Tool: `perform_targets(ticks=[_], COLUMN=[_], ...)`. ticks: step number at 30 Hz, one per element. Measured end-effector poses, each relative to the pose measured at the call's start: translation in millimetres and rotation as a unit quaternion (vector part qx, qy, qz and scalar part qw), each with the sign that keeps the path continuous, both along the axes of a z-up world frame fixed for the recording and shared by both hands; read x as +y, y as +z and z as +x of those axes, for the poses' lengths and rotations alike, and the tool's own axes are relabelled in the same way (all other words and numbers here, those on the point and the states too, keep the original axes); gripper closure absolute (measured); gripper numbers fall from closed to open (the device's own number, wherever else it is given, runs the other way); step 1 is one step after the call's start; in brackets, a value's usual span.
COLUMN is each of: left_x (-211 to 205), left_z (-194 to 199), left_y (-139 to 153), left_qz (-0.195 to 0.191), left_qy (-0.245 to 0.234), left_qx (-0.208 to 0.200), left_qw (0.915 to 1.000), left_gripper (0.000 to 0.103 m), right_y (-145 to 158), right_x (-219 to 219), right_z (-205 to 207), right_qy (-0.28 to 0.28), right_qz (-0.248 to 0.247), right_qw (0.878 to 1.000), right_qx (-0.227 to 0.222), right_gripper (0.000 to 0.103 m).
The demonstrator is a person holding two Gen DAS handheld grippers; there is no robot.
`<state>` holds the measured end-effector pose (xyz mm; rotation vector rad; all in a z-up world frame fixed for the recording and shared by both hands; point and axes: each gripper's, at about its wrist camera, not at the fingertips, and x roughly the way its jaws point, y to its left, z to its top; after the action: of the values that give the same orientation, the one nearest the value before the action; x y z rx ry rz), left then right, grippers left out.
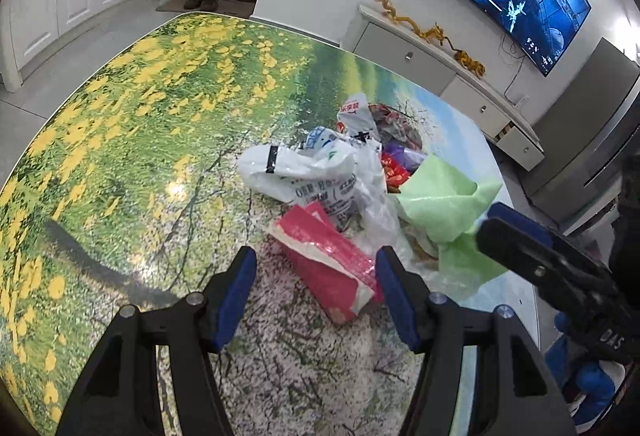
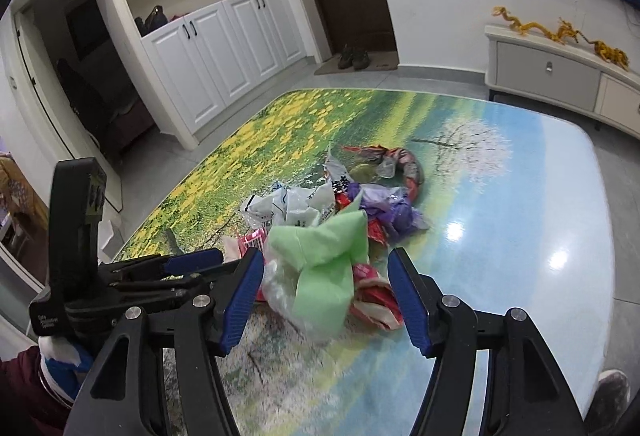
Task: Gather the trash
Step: 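Grasp the pink box with the left gripper while the right grasps green paper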
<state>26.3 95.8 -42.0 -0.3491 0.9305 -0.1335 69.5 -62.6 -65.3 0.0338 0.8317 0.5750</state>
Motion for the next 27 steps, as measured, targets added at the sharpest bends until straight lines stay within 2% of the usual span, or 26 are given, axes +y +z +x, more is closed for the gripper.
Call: perform_targets(ticks=[9,10,14,18,24,27], left_x=[-0.2,-0.5,-2.8,-9.9,-24.9,-25.5], left_z=[8.7,9.6,10.6,10.2,8.9,7.3], left_y=[-3.3,-3.4,-5.8,-7.4,-5.8,-6.3], left_qz=[-0.001,-0.002,-0.013,-0.017,0.013,0.019], left_qy=[-0.006,-0.008,-0.014,-0.021,-0.025,-0.024], left_qx=[-0.002,-0.002,0.002,0.004,0.005,0.007], left_qw=[1.0,1.0,0.9998,0.9996,0.9996,0.9995], left_gripper=[0.043,0.043,0.043,0.043,0.044,0.05], right_y=[-21.4,-23.4,-25.7,-19.0,0.0,9.1], right_x=[11.1,9.6,-2.6,-15.7,-27.9,-28.3], right_z=[25.3,26.1,25.2,21.4,11.8,4.1], right_qy=[0.006,0.007,0.0,-0.012,-0.021,-0.02], right_qz=[0.012,0.016,0.025,0.033,0.054,0.054], right_qw=[0.999,0.999,0.999,0.999,0.998,0.998], right_qx=[0.031,0.035,0.037,0.029,0.004,-0.009], right_gripper=[0.041,0.049,0.06,0.064,0.064,0.064])
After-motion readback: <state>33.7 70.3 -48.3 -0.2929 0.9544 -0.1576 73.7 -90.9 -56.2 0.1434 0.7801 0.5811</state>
